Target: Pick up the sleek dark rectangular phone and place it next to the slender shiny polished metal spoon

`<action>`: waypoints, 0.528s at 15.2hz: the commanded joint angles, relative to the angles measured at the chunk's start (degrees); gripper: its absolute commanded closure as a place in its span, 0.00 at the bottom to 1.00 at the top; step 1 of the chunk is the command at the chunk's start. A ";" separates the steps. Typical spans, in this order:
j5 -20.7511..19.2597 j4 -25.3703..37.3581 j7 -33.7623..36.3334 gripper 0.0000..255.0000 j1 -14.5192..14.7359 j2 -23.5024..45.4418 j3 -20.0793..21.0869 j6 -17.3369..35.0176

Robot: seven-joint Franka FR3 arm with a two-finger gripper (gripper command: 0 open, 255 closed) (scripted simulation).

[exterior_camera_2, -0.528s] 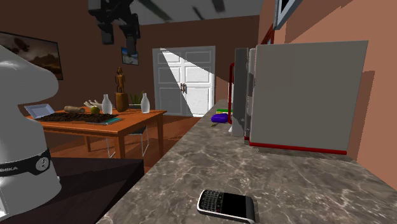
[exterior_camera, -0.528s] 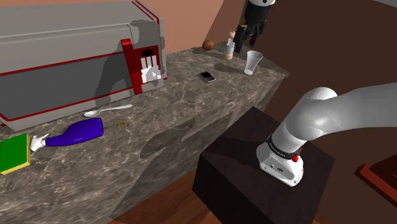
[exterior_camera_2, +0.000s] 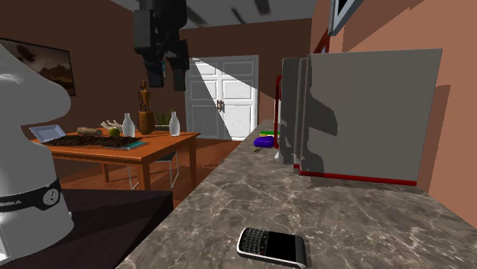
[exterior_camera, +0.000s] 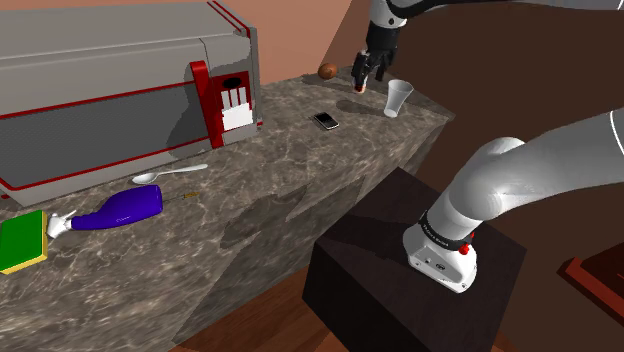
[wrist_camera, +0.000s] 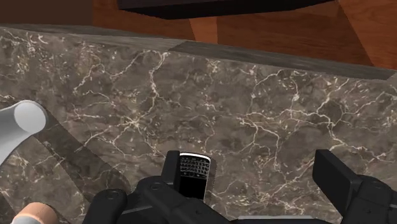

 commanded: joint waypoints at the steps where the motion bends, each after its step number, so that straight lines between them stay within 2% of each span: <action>1: 0.30 0.36 -0.68 0.00 0.02 3.71 -0.83 3.20; 8: 2.39 4.21 -4.85 0.00 -0.06 18.56 -4.27 13.23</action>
